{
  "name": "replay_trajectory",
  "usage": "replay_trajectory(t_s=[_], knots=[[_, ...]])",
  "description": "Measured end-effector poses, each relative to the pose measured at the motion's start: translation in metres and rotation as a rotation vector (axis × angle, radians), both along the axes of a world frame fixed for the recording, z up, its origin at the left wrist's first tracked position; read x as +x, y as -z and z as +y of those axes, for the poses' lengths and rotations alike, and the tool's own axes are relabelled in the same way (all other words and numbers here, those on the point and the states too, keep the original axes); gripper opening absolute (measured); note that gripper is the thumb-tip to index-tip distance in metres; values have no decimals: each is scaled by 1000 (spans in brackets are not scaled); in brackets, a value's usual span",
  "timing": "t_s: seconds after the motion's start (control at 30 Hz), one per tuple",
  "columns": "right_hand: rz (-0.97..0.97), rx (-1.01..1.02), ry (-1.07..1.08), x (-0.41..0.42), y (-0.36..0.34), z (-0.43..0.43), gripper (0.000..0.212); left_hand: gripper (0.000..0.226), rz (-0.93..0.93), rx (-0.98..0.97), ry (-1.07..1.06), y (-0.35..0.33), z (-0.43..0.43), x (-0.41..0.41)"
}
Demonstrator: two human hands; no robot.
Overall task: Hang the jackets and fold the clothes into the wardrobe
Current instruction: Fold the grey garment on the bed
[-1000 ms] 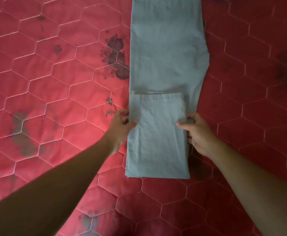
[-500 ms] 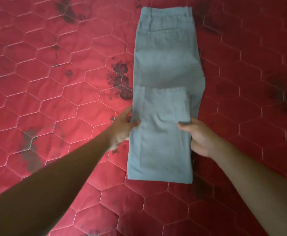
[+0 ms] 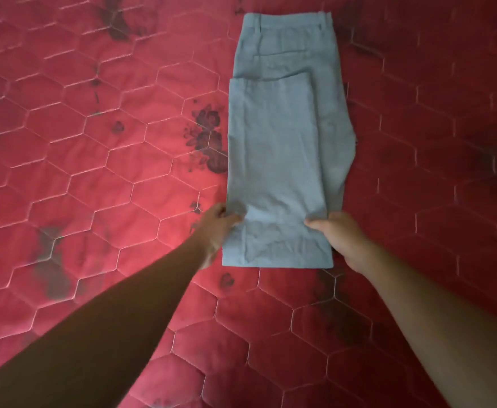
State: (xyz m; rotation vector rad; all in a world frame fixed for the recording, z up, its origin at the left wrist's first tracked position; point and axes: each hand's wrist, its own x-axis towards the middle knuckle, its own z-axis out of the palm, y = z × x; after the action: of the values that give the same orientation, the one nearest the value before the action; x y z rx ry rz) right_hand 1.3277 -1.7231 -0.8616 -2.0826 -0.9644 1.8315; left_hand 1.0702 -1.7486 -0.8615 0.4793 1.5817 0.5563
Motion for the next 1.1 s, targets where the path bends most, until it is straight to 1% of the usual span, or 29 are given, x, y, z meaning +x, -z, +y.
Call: replay_trajectory(t_s=[0.07, 0.17, 0.23, 0.4, 0.53, 0.6, 0.7, 0.87, 1.0, 1.1], knots=[[74, -104, -26, 7, 3, -12, 33, 34, -58, -44, -2, 1, -16, -2], [230, -204, 45, 21, 3, -23, 26, 32, -133, -93, 71, -1, -30, -6], [270, -225, 46, 26, 1, -34, 28, 31, -112, -111, 120, -4, -37, -5], [243, -230, 74, 22, 0, -70, 28, 26, -4, -120, 143, -4, -69, 1], [248, -255, 105, 21, -5, -104, 23, 20, 0, -116, 78, -8, -102, 8], [252, -272, 110, 21, -4, -124, 23, 23, 15, -144, 57, -8, -122, 8], [240, -284, 126, 22, -2, -154, 25, 31, 3, -183, 34, -7, -152, 7], [217, -338, 145, 22, 5, -209, 28, 32, -34, -291, 6, -9, -198, 5], [187, -405, 151, 24, 6, -256, 30, 32, -59, -408, 36, -13, -240, 5], [142, -438, 110, 21, 6, -282, 30, 35, -95, -418, 40, -17, -261, 5]])
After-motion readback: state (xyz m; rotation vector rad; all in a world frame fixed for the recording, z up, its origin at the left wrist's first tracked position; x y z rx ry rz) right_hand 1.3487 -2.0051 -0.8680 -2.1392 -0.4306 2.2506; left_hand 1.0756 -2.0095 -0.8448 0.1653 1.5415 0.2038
